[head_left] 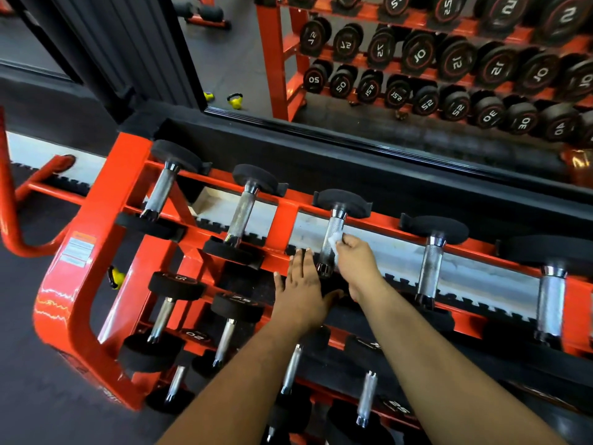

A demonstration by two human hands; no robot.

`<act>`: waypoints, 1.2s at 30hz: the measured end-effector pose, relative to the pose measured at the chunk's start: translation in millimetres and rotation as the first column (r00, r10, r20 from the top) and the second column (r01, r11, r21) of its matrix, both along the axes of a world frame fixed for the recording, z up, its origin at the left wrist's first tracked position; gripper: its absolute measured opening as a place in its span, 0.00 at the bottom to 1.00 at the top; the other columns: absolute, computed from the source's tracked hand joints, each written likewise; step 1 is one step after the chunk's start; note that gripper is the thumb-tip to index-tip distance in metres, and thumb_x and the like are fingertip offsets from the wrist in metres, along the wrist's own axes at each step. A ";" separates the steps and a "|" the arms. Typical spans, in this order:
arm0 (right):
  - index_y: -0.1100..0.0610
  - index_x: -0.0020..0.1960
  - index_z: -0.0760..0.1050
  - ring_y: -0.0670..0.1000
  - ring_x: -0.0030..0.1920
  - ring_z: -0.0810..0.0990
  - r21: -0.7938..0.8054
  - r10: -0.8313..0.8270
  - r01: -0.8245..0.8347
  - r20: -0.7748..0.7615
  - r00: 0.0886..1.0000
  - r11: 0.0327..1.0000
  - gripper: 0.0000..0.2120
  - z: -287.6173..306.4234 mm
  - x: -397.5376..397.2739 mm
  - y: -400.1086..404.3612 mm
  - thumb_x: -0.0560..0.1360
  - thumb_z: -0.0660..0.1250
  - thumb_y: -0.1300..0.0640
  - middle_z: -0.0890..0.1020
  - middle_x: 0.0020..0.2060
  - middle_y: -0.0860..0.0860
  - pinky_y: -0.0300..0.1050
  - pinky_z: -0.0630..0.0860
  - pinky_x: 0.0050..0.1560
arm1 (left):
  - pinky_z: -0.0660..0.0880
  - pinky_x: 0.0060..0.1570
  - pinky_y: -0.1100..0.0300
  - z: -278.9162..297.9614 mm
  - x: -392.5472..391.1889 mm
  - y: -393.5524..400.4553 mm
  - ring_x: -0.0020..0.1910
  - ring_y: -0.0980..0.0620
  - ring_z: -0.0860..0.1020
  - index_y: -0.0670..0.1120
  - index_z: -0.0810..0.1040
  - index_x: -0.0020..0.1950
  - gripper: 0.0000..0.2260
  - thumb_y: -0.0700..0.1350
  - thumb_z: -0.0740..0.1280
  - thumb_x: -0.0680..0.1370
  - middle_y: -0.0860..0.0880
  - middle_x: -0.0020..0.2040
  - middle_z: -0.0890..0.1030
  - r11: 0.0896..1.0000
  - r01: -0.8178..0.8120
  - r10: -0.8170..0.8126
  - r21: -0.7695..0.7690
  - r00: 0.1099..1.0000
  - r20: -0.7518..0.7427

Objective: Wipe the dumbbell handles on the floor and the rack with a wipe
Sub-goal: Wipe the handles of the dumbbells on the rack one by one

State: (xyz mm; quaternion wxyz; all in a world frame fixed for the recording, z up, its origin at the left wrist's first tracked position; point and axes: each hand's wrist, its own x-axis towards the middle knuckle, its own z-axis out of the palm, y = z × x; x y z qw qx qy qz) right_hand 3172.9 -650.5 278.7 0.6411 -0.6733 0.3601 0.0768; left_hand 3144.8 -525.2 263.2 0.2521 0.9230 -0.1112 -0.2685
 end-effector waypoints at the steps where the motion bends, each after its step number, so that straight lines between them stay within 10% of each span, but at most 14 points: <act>1: 0.50 0.65 0.77 0.51 0.56 0.80 -0.021 0.082 -0.083 -0.023 0.996 0.996 0.13 -2.6 -8.0 1.6 0.84 0.60 0.53 0.83 0.55 0.50 0.53 0.78 0.60 | 0.37 0.79 0.40 0.2 -0.3 0.3 0.81 0.50 0.36 0.47 0.34 0.82 0.45 0.64 0.61 0.81 0.48 0.83 0.35 1.000 0.005 -0.005 0.000 1.000 -0.004; 4: 0.51 0.64 0.77 0.50 0.55 0.81 -0.055 0.201 -0.202 -0.032 0.979 0.978 0.12 -7.6 -15.7 -0.9 0.82 0.65 0.52 0.84 0.52 0.50 0.51 0.79 0.58 | 0.38 0.79 0.40 1.3 0.1 -0.3 0.81 0.50 0.35 0.47 0.34 0.82 0.44 0.63 0.61 0.81 0.48 0.83 0.35 1.000 0.011 -0.011 -0.001 1.000 -0.006; 10: 0.49 0.51 0.80 0.54 0.56 0.81 0.128 -0.221 0.219 0.005 0.975 0.967 0.09 -5.9 22.4 -18.9 0.83 0.62 0.57 0.84 0.53 0.52 0.57 0.77 0.63 | 0.37 0.79 0.40 0.4 0.5 -1.5 0.81 0.51 0.36 0.48 0.34 0.82 0.45 0.64 0.62 0.81 0.49 0.83 0.35 1.000 -0.010 0.010 -0.003 1.000 -0.012; 15: 0.50 0.64 0.75 0.55 0.57 0.78 0.244 -0.192 0.195 -0.036 0.981 0.950 0.12 2.7 30.2 -6.0 0.82 0.64 0.50 0.80 0.58 0.53 0.57 0.76 0.62 | 0.37 0.79 0.40 -2.0 0.1 0.2 0.81 0.51 0.36 0.48 0.34 0.82 0.45 0.65 0.61 0.80 0.49 0.83 0.34 1.000 -0.009 0.009 -0.002 1.000 0.010; 22: 0.59 0.48 0.77 0.53 0.38 0.81 0.378 -0.137 0.147 -0.053 0.989 0.914 0.10 13.1 56.9 -17.0 0.77 0.71 0.52 0.81 0.38 0.56 0.41 0.77 0.32 | 0.36 0.78 0.40 -1.3 0.7 -1.4 0.81 0.51 0.35 0.48 0.33 0.82 0.46 0.65 0.62 0.80 0.50 0.82 0.34 1.000 -0.016 0.016 -0.005 1.000 -0.016; 36: 0.60 0.62 0.80 0.55 0.54 0.85 0.521 -0.102 0.091 -0.007 0.995 0.849 0.16 1.2 32.6 -28.5 0.79 0.69 0.51 0.86 0.52 0.55 0.51 0.80 0.57 | 0.36 0.78 0.41 -0.8 0.9 -1.9 0.81 0.51 0.35 0.48 0.33 0.82 0.46 0.64 0.62 0.80 0.49 0.82 0.34 1.000 -0.010 0.010 0.003 1.000 -0.022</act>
